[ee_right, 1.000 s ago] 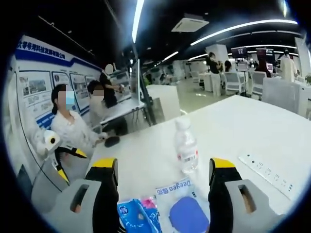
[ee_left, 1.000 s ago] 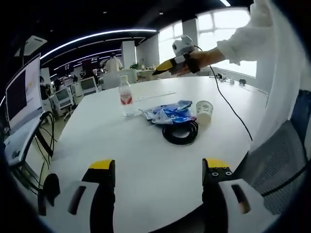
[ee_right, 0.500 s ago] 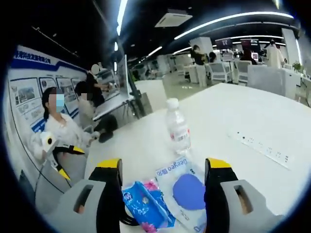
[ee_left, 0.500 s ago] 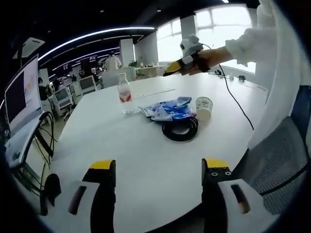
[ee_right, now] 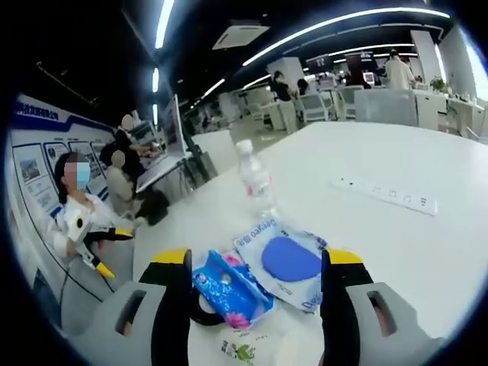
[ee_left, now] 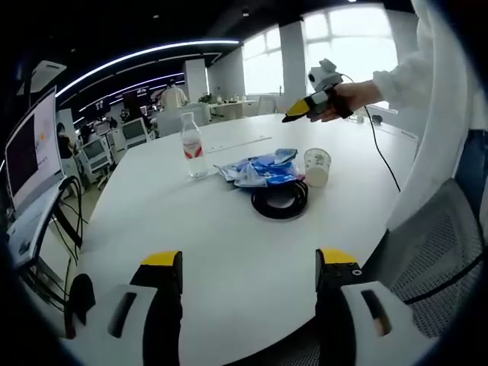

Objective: Arrange the tabletop items into an orderly group along one side of the table until the central work area is clear of visible clutter.

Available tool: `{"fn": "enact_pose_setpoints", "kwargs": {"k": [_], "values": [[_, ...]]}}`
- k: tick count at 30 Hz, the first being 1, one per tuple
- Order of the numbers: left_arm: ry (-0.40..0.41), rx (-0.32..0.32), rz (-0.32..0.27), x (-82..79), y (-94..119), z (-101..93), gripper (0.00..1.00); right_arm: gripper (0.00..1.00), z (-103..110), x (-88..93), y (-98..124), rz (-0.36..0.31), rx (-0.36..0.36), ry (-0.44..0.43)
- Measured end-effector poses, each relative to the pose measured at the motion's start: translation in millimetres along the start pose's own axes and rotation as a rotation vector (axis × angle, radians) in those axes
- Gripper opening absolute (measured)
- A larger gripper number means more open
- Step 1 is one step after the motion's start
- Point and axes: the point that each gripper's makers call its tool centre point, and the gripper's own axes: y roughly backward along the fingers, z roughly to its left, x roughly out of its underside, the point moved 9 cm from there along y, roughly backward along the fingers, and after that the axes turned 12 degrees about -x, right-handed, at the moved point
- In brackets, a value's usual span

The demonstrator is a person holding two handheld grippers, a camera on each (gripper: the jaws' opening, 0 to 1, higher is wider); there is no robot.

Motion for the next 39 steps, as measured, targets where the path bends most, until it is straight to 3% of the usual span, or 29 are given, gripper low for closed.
{"fn": "enact_pose_setpoints", "kwargs": {"k": [9, 16, 19, 23, 39], "values": [[-0.008, 0.011, 0.002, -1.3, 0.3, -2.3, 0.72, 0.67, -1.2, 23.6, 22.6, -0.005, 0.047, -0.062], [-0.013, 0.014, 0.01, -1.3, 0.0, -2.9, 0.71, 0.67, -0.1, 30.1, 22.8, 0.005, 0.047, -0.088], [-0.015, 0.011, 0.01, -1.5, 0.1, -2.8, 0.71, 0.63, -1.9, 40.6, 22.4, 0.024, 0.056, -0.119], [-0.019, 0.011, 0.009, -1.8, 0.4, -3.6, 0.71, 0.55, -2.9, 60.6, 24.7, 0.1, 0.081, -0.138], [-0.054, 0.028, 0.026, -1.6, 0.3, -7.3, 0.68, 0.46, -2.1, 96.1, 29.6, 0.145, 0.051, -0.271]]}}
